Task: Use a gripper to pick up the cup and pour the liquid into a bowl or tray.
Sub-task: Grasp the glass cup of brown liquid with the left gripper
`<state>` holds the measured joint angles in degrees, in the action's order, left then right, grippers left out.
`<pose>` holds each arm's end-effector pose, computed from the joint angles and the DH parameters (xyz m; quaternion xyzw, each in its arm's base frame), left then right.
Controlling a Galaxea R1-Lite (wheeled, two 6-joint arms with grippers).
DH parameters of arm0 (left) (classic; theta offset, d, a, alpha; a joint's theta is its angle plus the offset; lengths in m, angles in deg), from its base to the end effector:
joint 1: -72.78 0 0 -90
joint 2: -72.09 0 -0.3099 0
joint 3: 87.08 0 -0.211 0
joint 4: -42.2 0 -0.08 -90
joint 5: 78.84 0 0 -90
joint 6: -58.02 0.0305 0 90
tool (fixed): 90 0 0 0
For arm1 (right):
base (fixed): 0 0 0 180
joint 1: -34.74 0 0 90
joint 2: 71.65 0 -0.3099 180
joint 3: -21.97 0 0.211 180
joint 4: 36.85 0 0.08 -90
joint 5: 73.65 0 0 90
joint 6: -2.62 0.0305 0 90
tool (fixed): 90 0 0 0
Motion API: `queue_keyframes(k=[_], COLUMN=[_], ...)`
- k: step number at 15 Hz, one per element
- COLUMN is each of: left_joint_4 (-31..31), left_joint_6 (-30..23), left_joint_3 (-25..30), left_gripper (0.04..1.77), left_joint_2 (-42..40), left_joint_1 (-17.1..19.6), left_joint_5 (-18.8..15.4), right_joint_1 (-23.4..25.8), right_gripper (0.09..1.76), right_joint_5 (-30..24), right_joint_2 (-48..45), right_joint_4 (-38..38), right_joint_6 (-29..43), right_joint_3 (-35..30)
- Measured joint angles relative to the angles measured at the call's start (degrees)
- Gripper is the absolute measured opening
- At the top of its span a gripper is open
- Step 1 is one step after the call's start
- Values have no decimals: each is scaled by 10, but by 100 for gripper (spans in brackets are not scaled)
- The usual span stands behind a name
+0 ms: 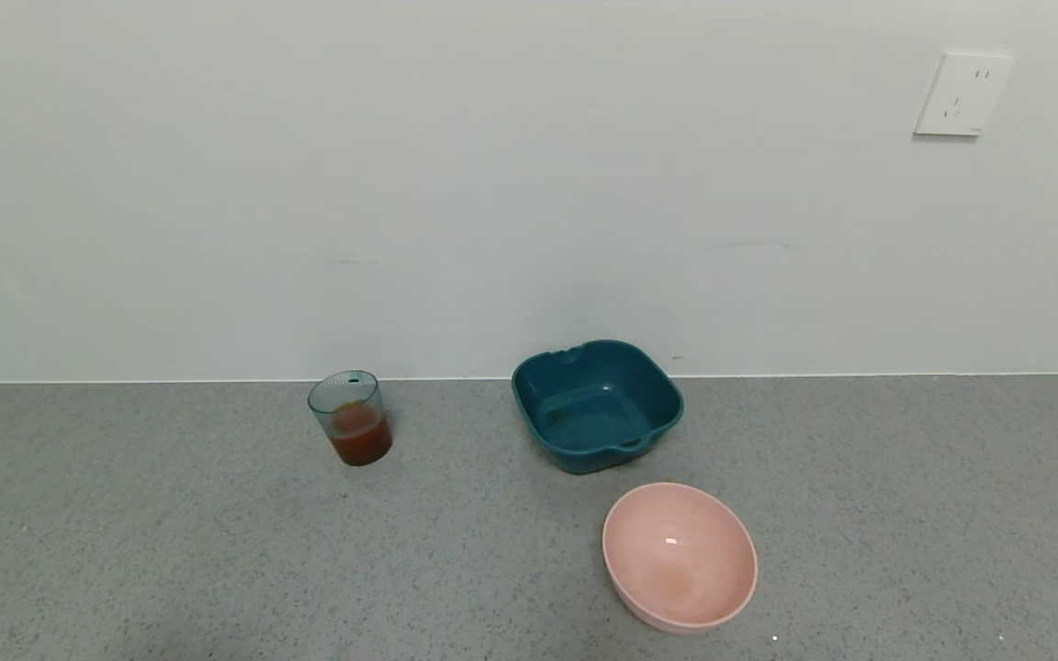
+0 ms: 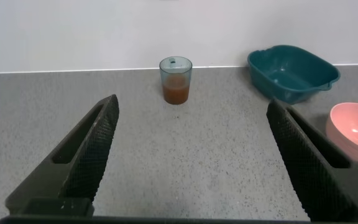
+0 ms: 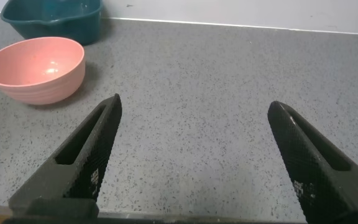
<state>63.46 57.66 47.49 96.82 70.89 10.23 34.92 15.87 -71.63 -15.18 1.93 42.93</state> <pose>0.0264 -0.0014 0.2031 -0.0031 0.0050 -0.0246 0.9997 -0.0023 0.0003 0.0741 -0.0060 0.0064 0.0027 1.0000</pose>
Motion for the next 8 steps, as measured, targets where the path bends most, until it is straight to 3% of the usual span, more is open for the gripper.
queue_keyframes(k=[5,8], left_joint_4=[-81,-90], left_joint_6=[16,14], left_joint_3=[-61,-103], left_gripper=[172,172], left_joint_2=[168,257], left_joint_1=[-1,-1], left_joint_5=[-2,-33], right_joint_1=[0,0], right_gripper=[171,171], right_joint_5=[0,0], right_joint_2=[0,0], right_joint_4=[-1,-1], right_joint_6=[1,2], right_joint_3=[0,0])
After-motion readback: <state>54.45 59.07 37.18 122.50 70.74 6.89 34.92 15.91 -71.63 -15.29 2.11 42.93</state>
